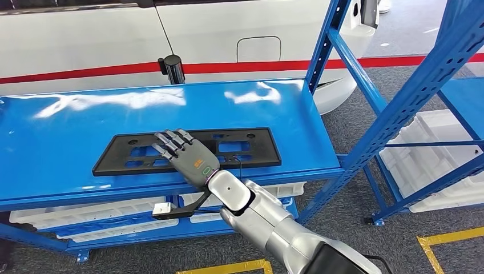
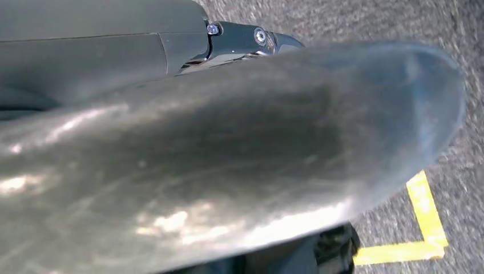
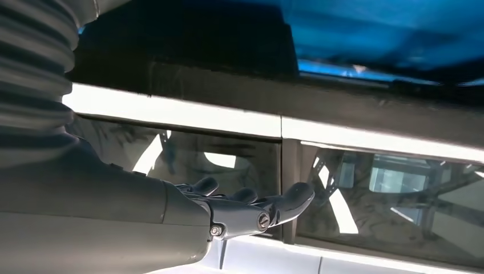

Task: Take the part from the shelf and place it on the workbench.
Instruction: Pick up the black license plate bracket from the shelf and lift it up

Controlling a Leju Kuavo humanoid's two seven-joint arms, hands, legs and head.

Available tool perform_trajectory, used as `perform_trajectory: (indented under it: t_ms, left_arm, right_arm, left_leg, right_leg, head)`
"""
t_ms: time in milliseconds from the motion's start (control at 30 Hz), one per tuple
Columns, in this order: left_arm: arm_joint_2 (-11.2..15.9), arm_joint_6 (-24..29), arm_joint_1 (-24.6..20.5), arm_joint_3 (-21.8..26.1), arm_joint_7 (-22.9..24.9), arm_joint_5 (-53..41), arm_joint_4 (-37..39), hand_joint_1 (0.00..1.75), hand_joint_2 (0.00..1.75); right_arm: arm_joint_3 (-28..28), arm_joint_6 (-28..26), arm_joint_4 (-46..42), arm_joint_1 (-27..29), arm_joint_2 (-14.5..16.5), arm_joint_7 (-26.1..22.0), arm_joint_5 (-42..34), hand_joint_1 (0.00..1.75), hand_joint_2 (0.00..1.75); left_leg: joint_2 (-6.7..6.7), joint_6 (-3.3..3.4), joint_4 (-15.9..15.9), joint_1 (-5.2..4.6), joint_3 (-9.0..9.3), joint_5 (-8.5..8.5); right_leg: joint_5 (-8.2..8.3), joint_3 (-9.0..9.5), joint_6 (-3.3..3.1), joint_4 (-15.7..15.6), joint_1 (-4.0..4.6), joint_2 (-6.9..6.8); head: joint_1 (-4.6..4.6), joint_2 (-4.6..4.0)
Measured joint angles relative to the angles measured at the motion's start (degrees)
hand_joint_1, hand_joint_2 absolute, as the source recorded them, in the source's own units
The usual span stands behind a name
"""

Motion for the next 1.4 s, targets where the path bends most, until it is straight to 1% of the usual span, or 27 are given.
perform_trajectory:
  t_ms: [33,67,133,200,233,267,333,367,400,433,500,533,567,600,700,767,833,867,900,933,967,1000,1067,1100,1133,1200,1400]
  left_arm:
    - [0.0,0.0,0.0,0.0,0.0,0.0,0.0,0.0,0.0]
    - [0.0,0.0,0.0,0.0,0.0,0.0,0.0,0.0,0.0]
    - [0.0,0.0,0.0,0.0,0.0,0.0,0.0,0.0,0.0]
    - [0.0,0.0,0.0,0.0,0.0,0.0,0.0,0.0,0.0]
    - [0.0,0.0,0.0,0.0,0.0,0.0,0.0,0.0,0.0]
    - [0.0,0.0,0.0,0.0,0.0,0.0,-0.1,0.0,0.0]
    - [0.0,0.0,0.0,0.0,0.0,0.0,-0.1,0.0,0.0]
    - [0.0,0.0,0.0,0.0,0.0,0.0,-0.1,0.0,0.0]
    - [0.0,0.0,0.1,0.0,0.0,0.0,0.0,0.0,0.0]
    - [0.0,0.0,0.1,0.0,0.0,0.0,0.0,0.0,0.0]
    - [0.1,0.0,0.1,0.0,0.0,0.0,-0.1,0.0,0.0]
    - [0.1,0.0,0.1,0.0,0.0,0.0,0.0,0.0,0.0]
    - [0.1,0.0,0.0,0.0,0.0,0.0,0.0,0.0,0.0]
    - [0.1,0.0,0.0,0.0,0.0,0.0,0.0,0.0,0.0]
    - [0.0,0.0,0.0,0.0,0.0,0.0,0.0,0.0,0.0]
    - [0.1,0.0,0.0,0.0,0.0,0.0,0.0,0.0,0.0]
    - [0.1,0.0,0.0,0.0,0.0,0.0,0.0,0.0,0.0]
    - [0.1,0.1,0.0,0.0,0.0,0.0,0.0,0.0,0.0]
    - [0.1,0.0,0.0,0.0,0.0,-0.1,0.0,0.0,0.0]
    - [0.1,0.0,0.0,0.0,0.0,-0.1,0.0,0.0,0.0]
    - [0.1,0.0,0.0,0.0,0.0,-0.1,0.0,0.0,0.0]
    - [0.1,0.0,0.0,0.0,0.0,-0.1,0.0,0.0,0.0]
    - [0.1,0.0,0.0,0.0,0.0,-0.1,0.0,0.0,0.0]
    - [0.1,0.0,0.0,0.0,0.0,-0.1,0.0,0.0,0.0]
    - [0.1,0.0,0.0,0.0,0.0,-0.1,0.0,0.0,0.0]
    - [0.1,0.4,0.0,0.0,-0.3,-0.2,0.0,0.0,0.0]
    - [0.0,1.7,0.0,1.1,-4.7,0.1,0.0,0.0,0.0]
  right_arm:
    - [0.0,0.0,0.0,-0.1,0.0,0.0,0.0,0.0,1.75]
    - [0.0,0.0,0.0,-0.2,0.1,0.0,0.0,0.0,1.75]
    - [0.0,0.0,0.0,-0.2,0.1,0.0,0.0,0.0,1.75]
    - [0.0,0.0,0.0,-0.2,0.2,0.0,0.0,0.0,1.75]
    - [0.0,0.0,0.0,-0.2,0.3,0.0,0.0,0.0,1.75]
    - [0.0,0.0,0.0,-0.2,0.4,0.0,0.0,0.0,1.75]
    - [0.0,0.0,0.1,-0.1,0.5,0.0,0.0,0.0,1.75]
    - [0.0,0.0,0.1,0.0,0.5,0.0,0.0,0.0,1.75]
    - [0.0,0.0,0.2,0.0,0.5,0.0,0.0,0.0,1.75]
    - [0.0,0.0,0.3,0.1,0.5,0.0,0.0,0.0,1.75]
    - [0.0,0.0,0.3,0.1,0.5,0.0,0.0,0.0,1.75]
    - [0.0,0.0,0.3,0.1,0.5,0.0,0.0,0.0,1.75]
    - [0.0,0.0,0.3,0.0,0.5,0.0,0.0,0.0,1.75]
    - [0.0,0.0,0.3,0.0,0.5,0.0,0.0,0.0,1.75]
    - [0.0,0.0,0.3,-0.1,0.5,0.0,0.0,0.0,1.75]
    - [0.0,0.0,0.3,-0.2,0.5,0.0,0.0,0.0,1.75]
    - [0.0,0.0,0.3,-0.1,0.4,0.0,0.0,0.0,1.75]
    - [0.0,0.0,0.4,0.0,0.3,0.0,0.0,0.0,1.75]
    - [0.0,0.0,0.4,0.0,0.2,0.0,0.0,0.0,1.75]
    - [0.0,0.0,0.4,0.1,0.2,0.0,0.0,0.0,1.75]
    - [0.0,0.0,0.5,0.1,0.1,0.0,0.1,0.0,1.75]
    - [0.0,0.1,0.5,0.0,0.1,0.1,0.1,0.0,1.75]
    - [0.0,0.3,0.5,-0.2,0.2,0.6,0.3,0.0,1.75]
    - [0.0,0.4,0.5,-0.2,0.3,1.0,0.5,0.0,1.75]
    - [0.0,0.6,0.6,-0.3,0.3,1.3,0.6,0.0,1.75]
    - [0.0,0.8,1.0,-0.3,0.3,2.0,0.8,0.0,1.75]
    - [-0.9,2.8,2.8,-1.3,0.3,7.5,2.8,0.0,1.75]
  left_leg:
    - [-0.05,-0.24,0.0,-0.12,0.16,-0.2]
    - [-0.08,-0.5,0.0,-0.22,0.26,-0.36]
    - [-0.04,-1.1,-0.1,-0.31,0.43,-0.61]
    - [0.08,-1.67,0.2,-0.16,0.4,-1.08]
    - [0.14,-1.9,1.5,-0.15,-0.11,-1.89]
    - [0.2,-2.08,4.1,-0.13,-1.29,-3.26]
    - [0.26,-2.39,11.8,-0.12,-5.1,-6.46]
    - [0.28,-2.53,14.8,-0.07,-6.88,-7.25]
    - [0.3,-2.63,15.9,-0.02,-7.82,-6.91]
    - [0.32,-2.69,14.5,0.08,-7.56,-5.36]
    - [0.4,-2.83,7.3,0.33,-4.49,-0.97]
    - [0.39,-2.84,3.8,0.35,-2.69,0.37]
    - [0.35,-2.68,1.6,0.33,-1.56,0.93]
    - [0.29,-2.43,0.7,0.22,-1.06,0.81]
    - [0.1,-1.15,0.5,0.06,-1.03,0.69]
    - [0.1,-0.41,0.3,0.16,-0.92,0.72]
    - [0.11,0.04,0.3,0.04,-0.93,0.57]
    - [0.1,0.14,0.3,-0.04,-0.91,0.5]
    - [0.07,0.21,0.3,-0.13,-0.86,0.43]
    - [0.04,0.25,0.3,-0.22,-0.76,0.37]
    - [-0.02,0.24,0.3,-0.28,-0.61,0.31]
    - [-0.07,0.19,0.3,-0.32,-0.47,0.23]
    - [-0.18,-0.14,0.4,-0.59,-0.34,-0.02]
    - [-0.2,-0.1,0.4,-0.72,-0.33,-0.18]
    - [-0.2,-0.02,0.5,-0.86,-0.34,-0.29]
    - [-0.12,0.27,0.3,-0.87,-0.22,-0.28]
    - [-0.01,-0.24,-0.3,-0.82,0.17,0.03]
  right_leg:
    - [1.29,1.77,-0.22,-3.5,0.11,-0.06]
    - [1.99,2.96,-0.67,-5.7,0.26,-0.12]
    - [2.11,3.62,-1.79,-6.5,0.59,-0.09]
    - [2.17,4.05,-2.68,-6.9,0.27,-0.04]
    - [2.17,4.4,-3.08,-7.1,0.04,-0.04]
    - [2.11,4.81,-3.44,-7.3,-0.19,-0.05]
    - [1.78,5.33,-3.95,-7.3,-0.17,-0.09]
    - [1.64,5.52,-4.07,-7.3,-0.14,-0.09]
    - [1.48,5.7,-4.09,-7.3,-0.14,-0.05]
    - [1.3,5.95,-3.99,-7.3,-0.17,0.04]
    - [0.75,6.58,-3.48,-7.2,-0.23,0.23]
    - [0.43,6.75,-3.11,-7.0,-0.07,0.3]
    - [0.2,6.76,-2.73,-6.8,0.11,0.33]
    - [0.07,6.68,-2.42,-6.8,0.29,0.34]
    - [-0.28,6.23,-1.72,-6.5,0.14,0.26]
    - [-1.98,4.16,-1.58,-2.7,-0.05,0.15]
    - [-4.7,-0.05,-1.76,5.0,-0.08,0.1]
    - [-5.58,-2.07,-1.74,8.4,-0.09,0.09]
    - [-5.65,-3.23,-1.55,10.0,-0.08,0.09]
    - [-4.86,-3.31,-1.25,9.4,-0.07,0.09]
    - [-3.33,-2.2,-0.93,6.6,-0.03,0.09]
    - [-1.53,-0.27,-0.77,2.3,0.05,0.04]
    - [1.05,3.06,-1.17,-4.6,0.37,-0.03]
    - [1.62,3.85,-1.45,-6.2,0.47,-0.06]
    - [1.8,4.02,-1.66,-6.5,0.54,-0.02]
    - [2.01,4.07,-1.67,-6.6,0.56,0.05]
    - [1.97,4.07,-1.99,-6.5,0.7,0.13]
  head:
    - [-0.04,0.0]
    - [-0.06,0.0]
    - [-0.1,0.01]
    - [-0.12,0.01]
    - [-0.2,0.0]
    - [-0.31,0.0]
    - [-0.43,0.0]
    - [-0.4,0.0]
    - [-0.4,0.0]
    - [-0.42,0.0]
    - [-0.42,0.0]
    - [-0.48,0.0]
    - [-0.49,0.0]
    - [-0.49,0.0]
    - [-0.37,0.0]
    - [-0.23,0.0]
    - [-0.1,0.0]
    - [-0.12,0.0]
    - [-0.11,0.0]
    - [-0.11,0.0]
    - [-0.11,0.0]
    - [-0.1,0.0]
    - [-0.14,0.0]
    - [-0.16,0.0]
    - [-0.2,0.0]
    - [-0.21,0.0]
    - [-0.22,0.0]
